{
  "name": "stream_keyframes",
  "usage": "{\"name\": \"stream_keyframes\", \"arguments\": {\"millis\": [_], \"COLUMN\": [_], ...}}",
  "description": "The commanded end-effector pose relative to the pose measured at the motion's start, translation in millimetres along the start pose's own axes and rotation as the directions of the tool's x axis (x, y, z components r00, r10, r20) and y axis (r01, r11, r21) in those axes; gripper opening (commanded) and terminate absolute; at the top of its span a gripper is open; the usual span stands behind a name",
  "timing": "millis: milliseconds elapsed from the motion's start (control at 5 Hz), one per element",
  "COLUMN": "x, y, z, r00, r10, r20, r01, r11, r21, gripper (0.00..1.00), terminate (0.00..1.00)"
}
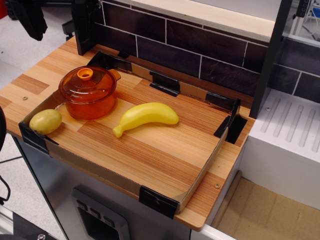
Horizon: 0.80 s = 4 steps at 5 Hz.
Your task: Take lid off pot
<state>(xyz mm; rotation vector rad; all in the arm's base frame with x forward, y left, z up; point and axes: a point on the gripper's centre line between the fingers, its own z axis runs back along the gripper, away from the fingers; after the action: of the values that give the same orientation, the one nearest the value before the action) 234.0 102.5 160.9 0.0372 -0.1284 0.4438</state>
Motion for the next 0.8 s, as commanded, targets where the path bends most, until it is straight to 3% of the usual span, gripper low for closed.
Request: {"name": "stream_keyframes", "arguments": {"millis": [0,400,600], "x": [0.0,47.3,60.2], "y": [0.0,20.7,24.1], "z": [0.0,-29.4,-40.9], "r00": [1.000,0.999,0.999], "r10": [0.000,0.031,0.041], "r20": [0.000,-0.041,-0.020], "r01": [0.000,-0.031,-0.042], "r11": [1.000,0.999,0.999], "r21": [0.000,-0.012,-0.021], "gripper": [1.00,1.00,1.00], "terminate": [0.00,0.00,0.00]}}
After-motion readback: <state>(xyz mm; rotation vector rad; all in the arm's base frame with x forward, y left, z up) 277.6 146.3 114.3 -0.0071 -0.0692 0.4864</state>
